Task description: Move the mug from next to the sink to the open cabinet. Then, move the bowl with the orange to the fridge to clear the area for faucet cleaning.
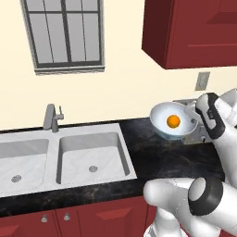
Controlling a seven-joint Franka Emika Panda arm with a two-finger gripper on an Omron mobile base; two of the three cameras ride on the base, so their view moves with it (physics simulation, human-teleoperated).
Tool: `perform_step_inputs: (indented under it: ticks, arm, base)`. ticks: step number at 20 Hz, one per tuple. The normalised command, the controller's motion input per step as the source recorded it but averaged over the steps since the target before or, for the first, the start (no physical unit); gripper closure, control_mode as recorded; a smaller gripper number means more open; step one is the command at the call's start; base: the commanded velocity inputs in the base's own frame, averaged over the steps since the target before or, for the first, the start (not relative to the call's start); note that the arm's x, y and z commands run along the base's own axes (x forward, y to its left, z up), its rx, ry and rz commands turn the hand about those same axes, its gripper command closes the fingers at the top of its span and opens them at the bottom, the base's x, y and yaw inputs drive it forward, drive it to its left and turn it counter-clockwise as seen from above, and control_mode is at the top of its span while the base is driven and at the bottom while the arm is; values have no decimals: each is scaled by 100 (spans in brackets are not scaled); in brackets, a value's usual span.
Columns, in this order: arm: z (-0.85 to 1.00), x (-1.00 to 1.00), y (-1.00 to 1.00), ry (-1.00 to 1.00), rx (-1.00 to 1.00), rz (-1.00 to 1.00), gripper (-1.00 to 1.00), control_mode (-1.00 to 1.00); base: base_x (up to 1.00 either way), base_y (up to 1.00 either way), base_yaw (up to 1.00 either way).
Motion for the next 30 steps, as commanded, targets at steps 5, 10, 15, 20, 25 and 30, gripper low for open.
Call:
perform_step_inputs:
  ticks: [5,10,15,20,25,30]
  arm:
    - [29,-56,19,0,0,7,100,100]
    - [0,0,0,0,0,0,100,100]
    - [0,0,0,0,0,0,100,100]
    - [0,0,0,0,0,0,100,100]
    - [0,0,0,0,0,0,100,100]
    - [0,0,0,0,0,0,100,100]
  base:
    - [-15,7,8]
    - [-66,27,68]
    - [-29,28,83]
    - [-4,50,87]
    - [-5,54,86]
    - [-6,58,86]
